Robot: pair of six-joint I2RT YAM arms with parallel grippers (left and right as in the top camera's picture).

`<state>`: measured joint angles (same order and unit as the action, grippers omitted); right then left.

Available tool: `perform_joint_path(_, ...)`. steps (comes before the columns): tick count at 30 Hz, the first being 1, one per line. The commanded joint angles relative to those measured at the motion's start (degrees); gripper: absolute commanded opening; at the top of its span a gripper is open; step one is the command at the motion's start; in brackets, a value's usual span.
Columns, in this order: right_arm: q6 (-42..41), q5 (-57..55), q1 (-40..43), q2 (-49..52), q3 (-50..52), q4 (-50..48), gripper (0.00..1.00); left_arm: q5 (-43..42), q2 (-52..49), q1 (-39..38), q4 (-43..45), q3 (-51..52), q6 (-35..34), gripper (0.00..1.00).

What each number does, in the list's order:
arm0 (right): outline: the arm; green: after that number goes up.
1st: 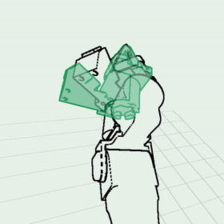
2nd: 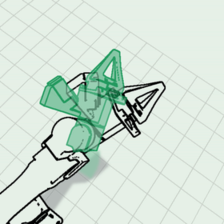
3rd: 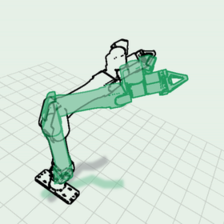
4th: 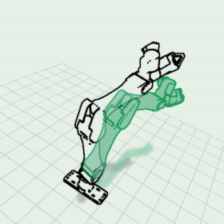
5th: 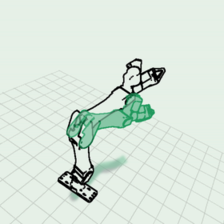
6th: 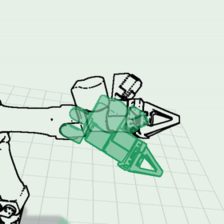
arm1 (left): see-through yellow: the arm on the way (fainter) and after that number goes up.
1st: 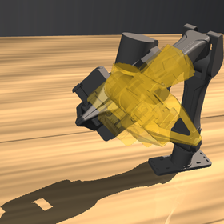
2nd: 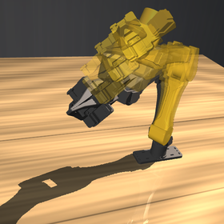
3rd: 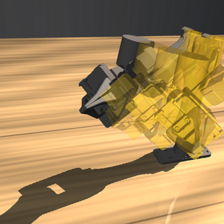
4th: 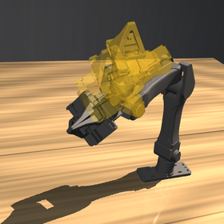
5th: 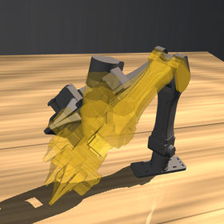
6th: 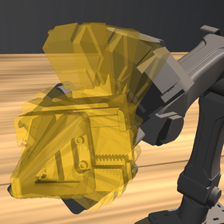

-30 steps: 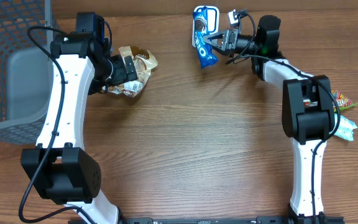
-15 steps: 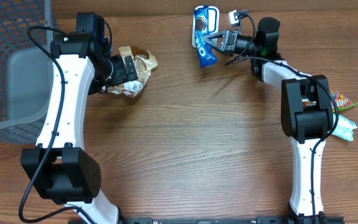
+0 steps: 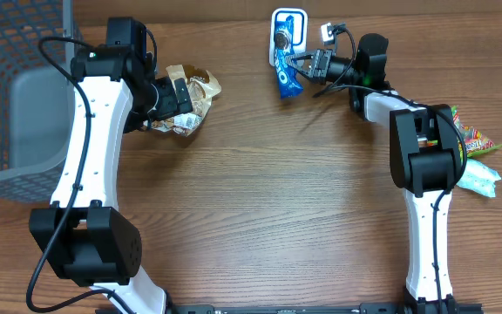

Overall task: Scan the item barcode
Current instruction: 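Hold the Oreo pack barcode in front of the scanner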

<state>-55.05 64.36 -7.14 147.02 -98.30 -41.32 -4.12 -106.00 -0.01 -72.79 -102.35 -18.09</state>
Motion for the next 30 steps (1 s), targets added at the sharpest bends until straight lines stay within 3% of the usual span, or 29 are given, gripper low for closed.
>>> perform_joint_path(1, -2.49, 1.77, 0.37, -0.13, -0.85, -3.28, 0.04, -0.37, -0.50, -0.39, 0.02, 0.20, -0.35, 1.00)
perform_joint_path(11, -16.87, 7.02, 0.42, -1.42, -0.85, -23.78, 0.04, -0.37, -0.50, -0.39, 0.00, 0.20, -0.35, 1.00)
perform_joint_path(30, -17.22, 22.25, -3.80, -4.31, -0.72, -18.75, 0.04, -0.37, -0.50, -0.39, 0.00, 0.20, -0.35, 1.00)
